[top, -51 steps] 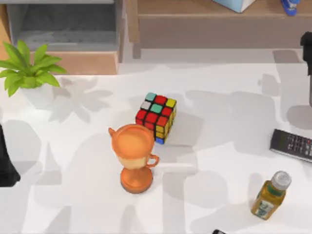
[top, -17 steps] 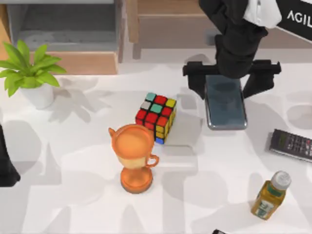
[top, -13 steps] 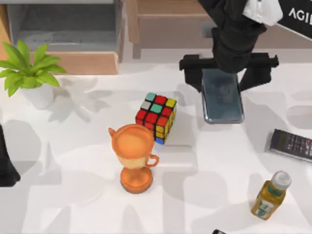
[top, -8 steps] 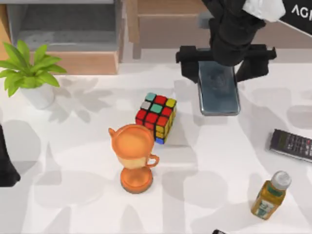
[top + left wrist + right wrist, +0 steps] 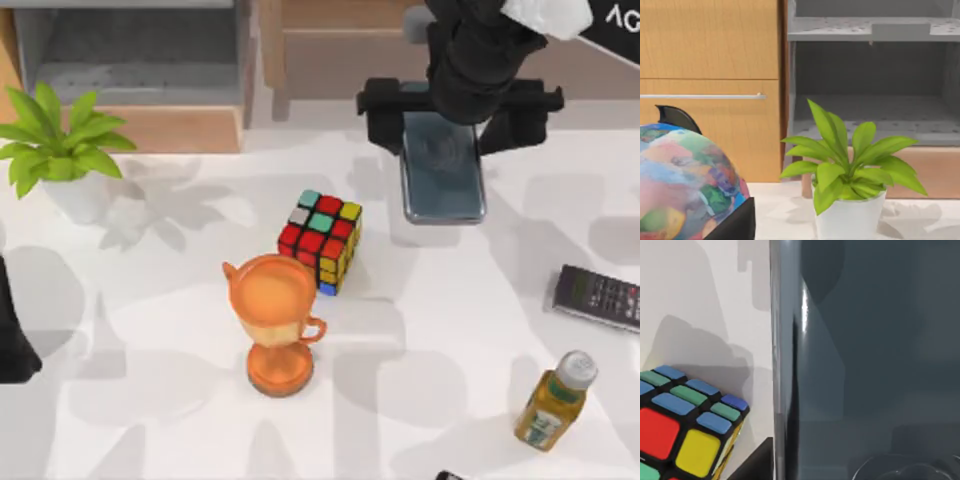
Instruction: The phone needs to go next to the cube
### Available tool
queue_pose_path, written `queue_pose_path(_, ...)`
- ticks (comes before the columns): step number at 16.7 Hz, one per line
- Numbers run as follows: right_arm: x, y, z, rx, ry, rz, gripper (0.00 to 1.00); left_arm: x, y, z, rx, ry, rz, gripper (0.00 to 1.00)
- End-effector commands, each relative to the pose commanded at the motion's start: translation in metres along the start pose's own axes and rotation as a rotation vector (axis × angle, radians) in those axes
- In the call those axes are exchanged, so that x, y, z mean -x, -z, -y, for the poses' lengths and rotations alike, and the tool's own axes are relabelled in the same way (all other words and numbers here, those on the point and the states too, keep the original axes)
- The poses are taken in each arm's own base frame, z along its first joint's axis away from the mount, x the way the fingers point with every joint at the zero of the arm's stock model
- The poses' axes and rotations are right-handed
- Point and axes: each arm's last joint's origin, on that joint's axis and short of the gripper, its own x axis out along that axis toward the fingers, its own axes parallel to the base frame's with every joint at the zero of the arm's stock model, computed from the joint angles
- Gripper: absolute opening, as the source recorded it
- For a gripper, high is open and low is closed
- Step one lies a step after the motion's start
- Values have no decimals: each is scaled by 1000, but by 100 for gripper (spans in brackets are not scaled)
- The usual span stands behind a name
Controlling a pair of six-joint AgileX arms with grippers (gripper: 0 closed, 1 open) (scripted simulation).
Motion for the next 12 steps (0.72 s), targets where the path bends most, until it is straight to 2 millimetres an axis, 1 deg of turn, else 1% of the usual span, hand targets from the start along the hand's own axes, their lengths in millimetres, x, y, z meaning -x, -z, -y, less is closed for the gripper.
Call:
queue_pose_path(4,-7,-1,5,-18,-9,-15,0,0,0,0,0,0,0,100)
queue_pose_path(7,-16,1,10,-30,-11,-39,0,0,0,0,0,0,0,100)
queue_pose_path(10,-30,3,14,-38,-6,-76,0,0,0,0,0,0,0,100)
queue_pose_path(12,-43,7,17,-41,3,-111,0,0,0,0,0,0,0,100)
